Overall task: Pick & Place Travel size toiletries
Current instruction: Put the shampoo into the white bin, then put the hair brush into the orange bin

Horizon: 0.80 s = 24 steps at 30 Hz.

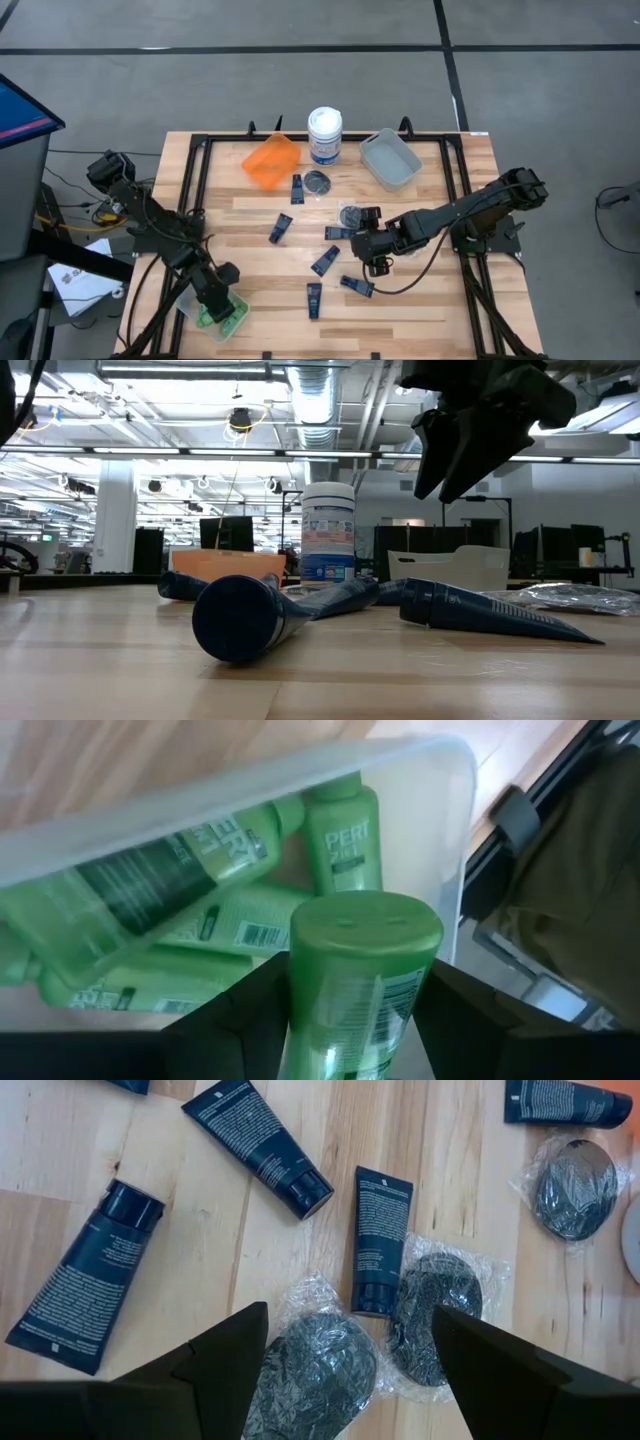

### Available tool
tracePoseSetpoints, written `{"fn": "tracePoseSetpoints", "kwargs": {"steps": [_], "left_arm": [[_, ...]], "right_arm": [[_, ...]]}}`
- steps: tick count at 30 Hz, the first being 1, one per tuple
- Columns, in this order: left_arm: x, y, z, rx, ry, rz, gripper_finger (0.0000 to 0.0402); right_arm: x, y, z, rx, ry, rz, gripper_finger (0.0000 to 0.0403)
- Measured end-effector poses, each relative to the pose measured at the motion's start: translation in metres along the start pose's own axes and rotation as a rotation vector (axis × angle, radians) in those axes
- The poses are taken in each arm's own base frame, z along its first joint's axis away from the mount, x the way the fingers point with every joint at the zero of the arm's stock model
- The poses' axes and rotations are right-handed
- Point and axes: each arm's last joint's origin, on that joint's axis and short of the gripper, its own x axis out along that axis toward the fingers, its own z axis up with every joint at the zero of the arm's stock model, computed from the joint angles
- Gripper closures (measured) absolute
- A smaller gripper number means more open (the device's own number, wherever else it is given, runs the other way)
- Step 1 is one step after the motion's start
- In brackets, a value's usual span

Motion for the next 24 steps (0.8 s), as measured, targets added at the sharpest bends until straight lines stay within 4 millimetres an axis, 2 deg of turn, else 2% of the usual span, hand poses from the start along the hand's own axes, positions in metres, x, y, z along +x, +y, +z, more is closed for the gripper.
{"fn": "tracePoseSetpoints", "kwargs": {"steps": [18, 24], "left_arm": [[0.001, 0.000, 0.001, 0.026, -0.042, 0.002, 0.0186], [-0.013, -0.001, 0.003, 0.025, -0.041, -0.062, 0.0183]], "right_arm": [[0.000, 0.000, 0.000, 0.006, 0.002, 0.000, 0.0127], [0.000, 0.000, 0.001, 0.001, -0.005, 0.000, 0.0127]]}}
